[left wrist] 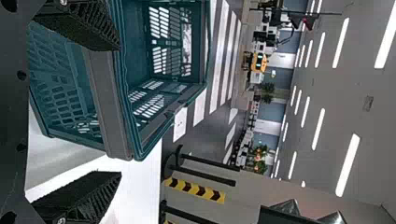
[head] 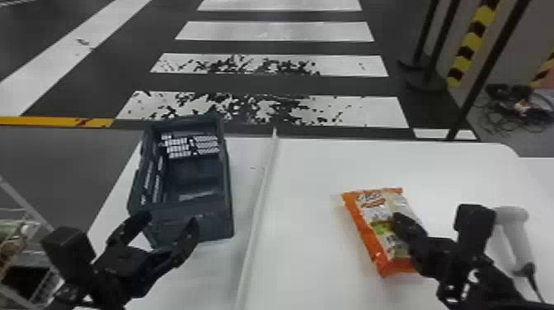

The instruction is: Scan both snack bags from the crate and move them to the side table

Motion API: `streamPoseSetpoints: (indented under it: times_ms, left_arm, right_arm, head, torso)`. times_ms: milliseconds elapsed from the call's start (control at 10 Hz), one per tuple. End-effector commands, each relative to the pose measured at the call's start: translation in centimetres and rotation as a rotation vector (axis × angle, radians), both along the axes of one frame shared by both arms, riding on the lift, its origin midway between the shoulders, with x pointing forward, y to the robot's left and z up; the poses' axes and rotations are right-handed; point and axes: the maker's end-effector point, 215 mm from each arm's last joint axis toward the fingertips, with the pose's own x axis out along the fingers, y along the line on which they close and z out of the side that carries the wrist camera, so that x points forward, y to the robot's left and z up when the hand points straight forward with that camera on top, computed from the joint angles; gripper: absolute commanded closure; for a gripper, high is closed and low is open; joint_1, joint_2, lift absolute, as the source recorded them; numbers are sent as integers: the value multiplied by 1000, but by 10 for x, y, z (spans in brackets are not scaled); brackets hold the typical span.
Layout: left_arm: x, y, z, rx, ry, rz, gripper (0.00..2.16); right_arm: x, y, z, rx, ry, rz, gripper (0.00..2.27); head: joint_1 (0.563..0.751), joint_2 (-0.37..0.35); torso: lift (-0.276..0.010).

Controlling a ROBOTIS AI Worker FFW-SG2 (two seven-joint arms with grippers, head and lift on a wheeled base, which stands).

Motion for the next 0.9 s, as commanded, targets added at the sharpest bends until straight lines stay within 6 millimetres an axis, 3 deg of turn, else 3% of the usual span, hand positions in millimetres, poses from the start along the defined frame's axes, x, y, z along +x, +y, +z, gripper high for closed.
streamPoseSetpoints:
  times_ms: [0,300,400,600,800]
  left_arm:
    - [0,0,1,0,-2,0,39]
    - [0,-1,-1,-1,3,-1,39]
    - [0,-1,-1,-1,3,-1,39]
    - [0,-2,-1,-3,2,-2,39]
    - [0,-2,-1,-2,2,-3,39]
  right_arm:
    - [-2,-19,0,-10,0,-25,2159]
    - [-6,-44,-2,-13,7,-64,2159]
    - [-8,-42,2,-8,-3,-59,2159]
    - [-6,-27,19,-8,-33,-31,2159]
    - [-4,6,32,11,-52,20,2159]
  head:
    - [695,34]
    - [695,-3]
    - [695,-15]
    - [695,-19]
    - [695,4]
  torso:
    - [-99]
    - [-99]
    - [-99]
    - [-99]
    - [-99]
